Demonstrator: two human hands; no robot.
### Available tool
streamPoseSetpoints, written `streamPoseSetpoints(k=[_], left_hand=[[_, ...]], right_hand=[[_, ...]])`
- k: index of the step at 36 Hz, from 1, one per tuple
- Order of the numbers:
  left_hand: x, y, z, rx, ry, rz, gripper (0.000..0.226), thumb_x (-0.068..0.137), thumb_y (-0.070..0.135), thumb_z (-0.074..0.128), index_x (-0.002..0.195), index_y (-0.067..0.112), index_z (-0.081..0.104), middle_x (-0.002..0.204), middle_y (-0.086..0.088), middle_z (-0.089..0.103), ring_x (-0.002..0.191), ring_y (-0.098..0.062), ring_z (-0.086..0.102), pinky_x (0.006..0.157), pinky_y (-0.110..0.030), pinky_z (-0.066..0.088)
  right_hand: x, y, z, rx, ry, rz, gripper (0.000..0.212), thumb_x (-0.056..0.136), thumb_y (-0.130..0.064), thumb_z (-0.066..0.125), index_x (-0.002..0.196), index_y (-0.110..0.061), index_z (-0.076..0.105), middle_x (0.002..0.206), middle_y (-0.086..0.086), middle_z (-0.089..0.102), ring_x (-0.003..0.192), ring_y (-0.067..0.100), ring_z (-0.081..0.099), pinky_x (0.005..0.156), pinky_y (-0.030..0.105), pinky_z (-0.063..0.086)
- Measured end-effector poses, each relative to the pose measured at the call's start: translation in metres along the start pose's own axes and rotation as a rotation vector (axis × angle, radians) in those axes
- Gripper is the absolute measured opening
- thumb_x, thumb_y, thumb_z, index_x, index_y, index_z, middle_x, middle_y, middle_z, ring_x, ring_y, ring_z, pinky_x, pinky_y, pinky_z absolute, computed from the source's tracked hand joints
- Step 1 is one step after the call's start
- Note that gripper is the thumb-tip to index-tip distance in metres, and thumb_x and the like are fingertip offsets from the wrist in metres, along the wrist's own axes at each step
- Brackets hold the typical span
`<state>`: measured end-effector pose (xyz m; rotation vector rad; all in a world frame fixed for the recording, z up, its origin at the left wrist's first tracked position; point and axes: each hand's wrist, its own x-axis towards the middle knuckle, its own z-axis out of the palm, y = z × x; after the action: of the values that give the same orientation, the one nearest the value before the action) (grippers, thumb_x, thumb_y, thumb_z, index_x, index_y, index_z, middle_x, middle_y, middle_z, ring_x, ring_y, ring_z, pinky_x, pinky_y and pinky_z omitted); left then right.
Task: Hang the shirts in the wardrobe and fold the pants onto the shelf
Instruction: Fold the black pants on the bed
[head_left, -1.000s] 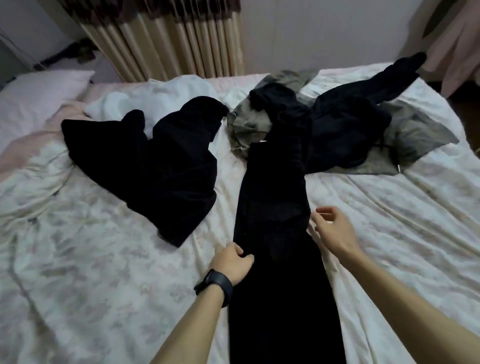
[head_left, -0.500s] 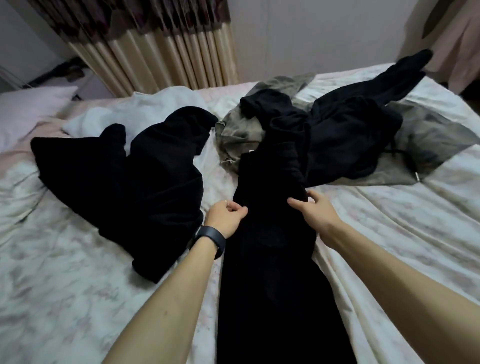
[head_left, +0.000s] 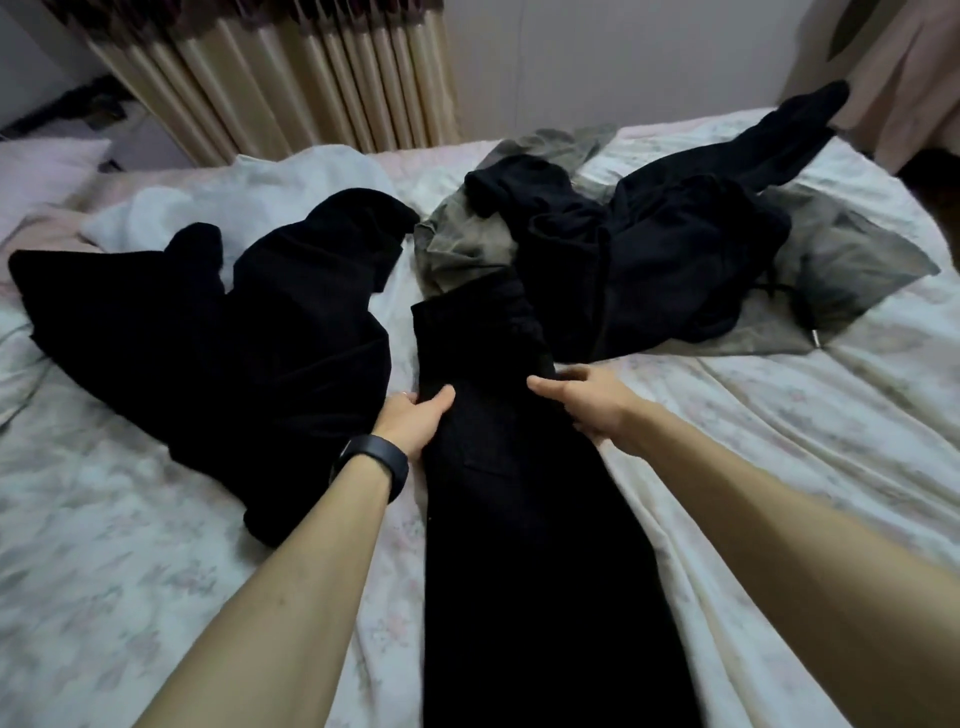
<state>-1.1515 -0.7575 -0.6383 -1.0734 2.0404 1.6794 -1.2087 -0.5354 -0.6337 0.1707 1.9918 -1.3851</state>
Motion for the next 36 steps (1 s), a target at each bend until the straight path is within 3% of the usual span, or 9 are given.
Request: streamPoseSetpoints(k=[4,7,10,14,18,24,29,33,36], left_hand=[[0.007,0.012,-0.008,0.066,0.136,0.147,0.04,0.088,0.033,0.075,0.118,0.007,0.067,0.115,-0.006,0.071,0.11,-0.026,0.066,0.102,-0.041,0.05],[0.003,0.007,-0.009,0.172,0.315,0.222,0.025,0.091,0.041,0.068,0.104,0.02,0.063,0.092,0.01,0.065,0.1,-0.022,0.064,0.075,-0.026,0.049],[-0.01,-0.004,-0.005,0.318,0.271,0.2,0.048,0.094,0.046,0.063,0.132,0.022,0.048,0.122,0.0,0.063,0.111,-0.025,0.059,0.078,-0.026,0.043],[-0.042,-0.024,0.014,0.371,0.162,0.196,0.093,0.09,0.051,0.066,0.158,0.022,0.01,0.159,-0.012,0.029,0.142,-0.033,0.037,0.113,-0.043,0.036],[-0.09,-0.069,0.038,0.545,0.224,0.212,0.084,0.092,0.049,0.061,0.157,0.03,0.011,0.156,-0.011,0.028,0.139,-0.031,0.036,0.112,-0.046,0.037],[-0.147,-0.121,0.07,0.837,0.263,0.387,0.067,0.1,0.05,0.044,0.158,0.038,0.011,0.166,-0.006,-0.013,0.153,-0.029,0.002,0.123,-0.047,0.015],[-0.163,-0.123,0.091,0.823,0.065,0.415,0.056,0.101,0.059,0.029,0.154,0.041,0.027,0.168,0.005,0.007,0.154,-0.018,0.001,0.123,-0.044,0.01],[-0.153,-0.119,0.086,0.883,-0.04,0.29,0.056,0.103,0.055,0.025,0.155,0.037,0.026,0.166,0.01,0.013,0.153,-0.017,0.013,0.119,-0.052,0.025],[-0.147,-0.115,0.083,1.01,-0.073,0.303,0.056,0.103,0.052,0.031,0.156,0.035,0.023,0.164,0.01,0.014,0.149,-0.018,0.026,0.11,-0.049,0.038]], right_hand=[[0.011,-0.007,-0.005,0.09,0.205,-0.194,0.012,0.085,-0.024,0.081,0.091,-0.019,0.071,0.067,-0.012,0.071,0.059,0.002,0.067,0.049,0.014,0.048],[0.02,-0.019,0.0,-0.049,0.253,-0.269,0.018,0.082,-0.028,0.083,0.09,-0.025,0.068,0.085,-0.008,0.072,0.079,0.01,0.07,0.072,0.026,0.055],[0.013,-0.004,0.006,-0.18,0.316,-0.203,0.025,0.089,-0.039,0.074,0.108,-0.027,0.063,0.097,-0.009,0.069,0.091,0.011,0.065,0.084,0.028,0.05],[-0.036,0.041,0.013,-0.144,0.394,-0.068,0.035,0.087,-0.05,0.065,0.113,-0.028,0.058,0.096,-0.016,0.064,0.084,0.003,0.062,0.07,0.025,0.045],[-0.113,0.101,0.021,-0.162,0.528,0.003,0.018,0.085,-0.047,0.063,0.092,-0.031,0.064,0.082,-0.018,0.067,0.079,-0.002,0.062,0.066,0.021,0.044],[-0.171,0.137,0.034,-0.167,0.341,0.195,0.035,0.092,-0.059,0.054,0.084,-0.026,0.063,0.079,-0.012,0.068,0.072,0.003,0.062,0.063,0.027,0.043],[-0.183,0.124,0.049,0.036,0.385,-0.047,0.018,0.081,-0.032,0.076,0.084,-0.036,0.059,0.08,-0.02,0.066,0.069,-0.008,0.06,0.058,0.012,0.043],[-0.181,0.113,0.049,0.694,0.124,0.198,0.018,0.082,-0.025,0.076,0.099,-0.017,0.075,0.082,-0.005,0.074,0.066,0.012,0.07,0.051,0.02,0.048],[-0.165,0.103,0.041,0.808,0.068,0.377,0.02,0.09,-0.038,0.069,0.086,-0.019,0.075,0.066,-0.006,0.064,0.047,0.008,0.053,0.044,0.021,0.039]])
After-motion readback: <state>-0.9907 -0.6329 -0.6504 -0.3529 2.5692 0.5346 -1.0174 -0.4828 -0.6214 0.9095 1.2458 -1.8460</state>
